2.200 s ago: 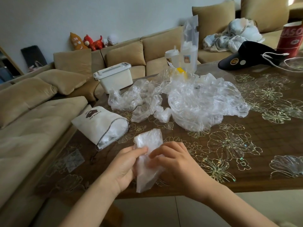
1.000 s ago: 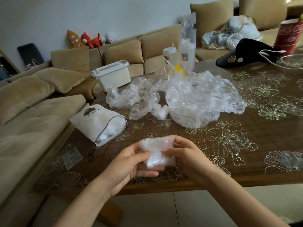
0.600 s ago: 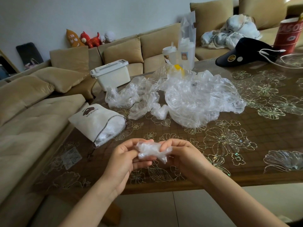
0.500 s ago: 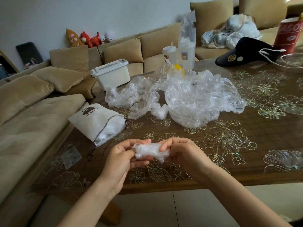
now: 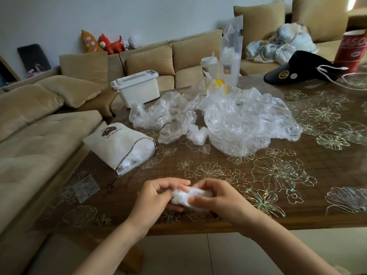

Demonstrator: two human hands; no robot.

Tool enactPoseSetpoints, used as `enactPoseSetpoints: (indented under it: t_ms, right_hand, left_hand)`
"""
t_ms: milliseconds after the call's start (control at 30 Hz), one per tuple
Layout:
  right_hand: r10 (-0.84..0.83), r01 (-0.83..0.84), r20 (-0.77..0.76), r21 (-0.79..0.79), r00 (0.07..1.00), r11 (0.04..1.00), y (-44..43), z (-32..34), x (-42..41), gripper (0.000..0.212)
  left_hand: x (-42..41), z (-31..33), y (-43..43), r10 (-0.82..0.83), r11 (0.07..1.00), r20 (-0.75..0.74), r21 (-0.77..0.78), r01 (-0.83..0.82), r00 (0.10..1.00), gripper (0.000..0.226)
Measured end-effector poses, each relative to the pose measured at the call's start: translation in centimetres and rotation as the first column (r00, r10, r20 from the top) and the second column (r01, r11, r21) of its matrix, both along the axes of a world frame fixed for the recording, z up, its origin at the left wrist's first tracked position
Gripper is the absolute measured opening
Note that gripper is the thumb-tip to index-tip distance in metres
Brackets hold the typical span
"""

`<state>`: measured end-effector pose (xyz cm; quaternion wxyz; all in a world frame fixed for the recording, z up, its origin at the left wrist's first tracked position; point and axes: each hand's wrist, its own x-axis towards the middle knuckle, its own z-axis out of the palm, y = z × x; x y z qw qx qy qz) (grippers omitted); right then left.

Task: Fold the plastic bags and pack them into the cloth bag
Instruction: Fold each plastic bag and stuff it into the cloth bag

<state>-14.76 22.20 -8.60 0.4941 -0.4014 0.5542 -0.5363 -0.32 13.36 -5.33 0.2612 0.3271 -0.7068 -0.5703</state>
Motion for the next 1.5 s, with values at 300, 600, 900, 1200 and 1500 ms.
enactPoseSetpoints:
  t_ms: [300,600,900,1200,1500]
  right_hand:
    - [-0.135,0.133,0.099,0.028,0.986,0.991,-4.1,1.0,1.3,0.015]
    - [-0.218,0.194,0.270,0.113,0.938,0.975,-11.7,1.7,3.4,0.030]
    - [-0.218,0.232,-0.120,0.121,0.969,0.965,-18.3,1.4,8.4,0.021]
    - [-0.200,0.240,-0.246,0.144,0.948,0.960,-22.6,1.7,12.6,0.026]
    - [-0.388,0.351,0.076,0.296,0.919,0.888,-23.7,1.7,13.6,0.030]
  left_hand:
    - [3.6,-0.8,-5.7,0.040,0.994,-0.106,-0.099,-0.051,0.994,0.027]
    - [6.0,-3.9,-14.8,0.495,0.509,0.216,-0.857,-0.079,0.841,0.069]
    - [6.8,-4.3,-16.9,0.402,0.759,0.110,-0.595,-0.264,0.909,0.049]
    - [6.9,-4.3,-15.5,0.265,0.916,-0.224,-0.247,-0.317,0.938,0.041]
    - [8.0,-6.5,-13.9,0.291,0.840,-0.057,-0.462,-0.284,0.955,0.055]
